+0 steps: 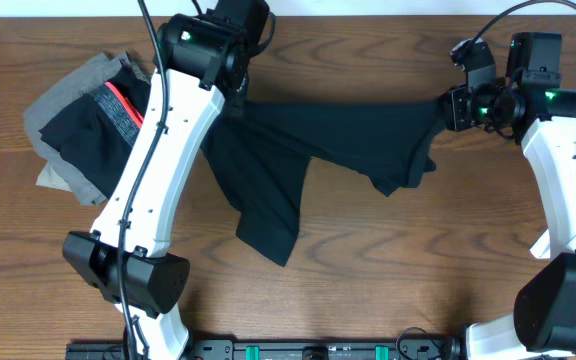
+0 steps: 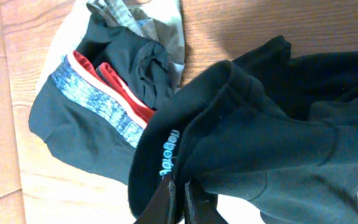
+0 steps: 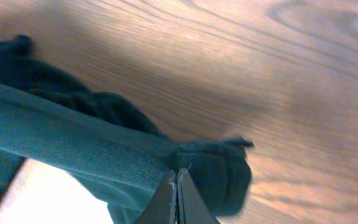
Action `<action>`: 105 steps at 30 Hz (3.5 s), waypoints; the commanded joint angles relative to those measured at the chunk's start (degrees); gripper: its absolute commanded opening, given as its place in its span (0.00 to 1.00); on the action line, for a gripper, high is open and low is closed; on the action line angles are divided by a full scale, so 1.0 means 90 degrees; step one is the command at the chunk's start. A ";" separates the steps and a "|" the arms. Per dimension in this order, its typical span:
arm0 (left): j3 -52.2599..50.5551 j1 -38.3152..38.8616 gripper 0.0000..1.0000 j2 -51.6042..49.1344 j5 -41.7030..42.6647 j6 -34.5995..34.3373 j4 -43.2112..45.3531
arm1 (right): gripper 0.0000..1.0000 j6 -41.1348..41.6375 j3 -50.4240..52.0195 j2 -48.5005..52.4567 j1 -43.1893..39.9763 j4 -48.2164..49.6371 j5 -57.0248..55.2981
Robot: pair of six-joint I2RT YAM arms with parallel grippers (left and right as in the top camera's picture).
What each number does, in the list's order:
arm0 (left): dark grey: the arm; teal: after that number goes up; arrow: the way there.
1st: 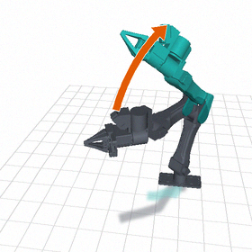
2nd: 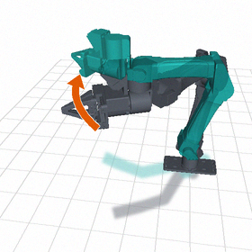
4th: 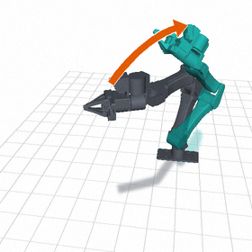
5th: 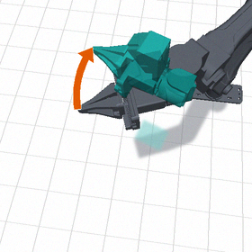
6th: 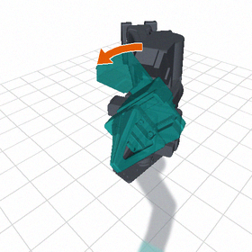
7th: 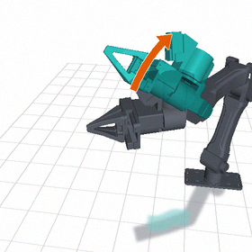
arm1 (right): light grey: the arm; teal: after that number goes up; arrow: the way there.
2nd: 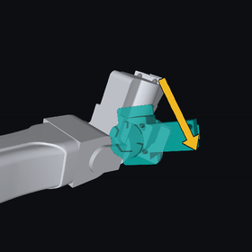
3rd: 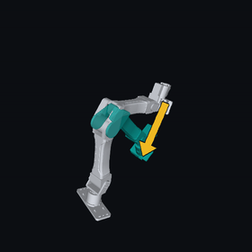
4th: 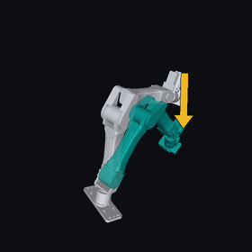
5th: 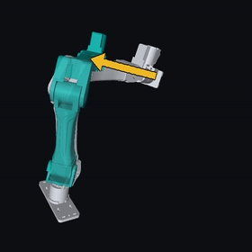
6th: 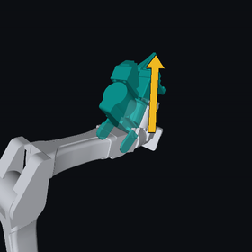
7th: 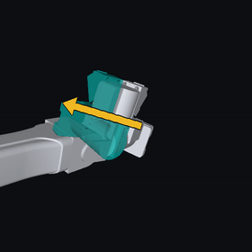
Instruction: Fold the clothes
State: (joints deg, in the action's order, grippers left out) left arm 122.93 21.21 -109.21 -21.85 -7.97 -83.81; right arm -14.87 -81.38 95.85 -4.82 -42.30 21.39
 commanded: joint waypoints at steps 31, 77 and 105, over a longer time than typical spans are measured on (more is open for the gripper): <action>0.0051 -0.0100 0.06 0.0075 -0.0216 -0.0197 -0.0367 | 0.56 0.1270 0.0568 0.2302 0.0391 0.1243 0.1117; 0.0051 -0.0100 0.06 0.0075 -0.0199 -0.0194 -0.0231 | 0.01 0.0425 0.0568 0.0063 0.1265 0.0413 0.0204; 0.0053 -0.0102 0.06 0.0078 -0.0372 -0.0199 -0.0250 | 0.01 0.0843 0.0568 0.0090 0.1851 -0.1826 -0.1775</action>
State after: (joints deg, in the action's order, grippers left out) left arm 122.93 20.75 -109.21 -23.14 -9.19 -85.91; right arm -8.12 -76.14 96.49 11.22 -57.84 7.01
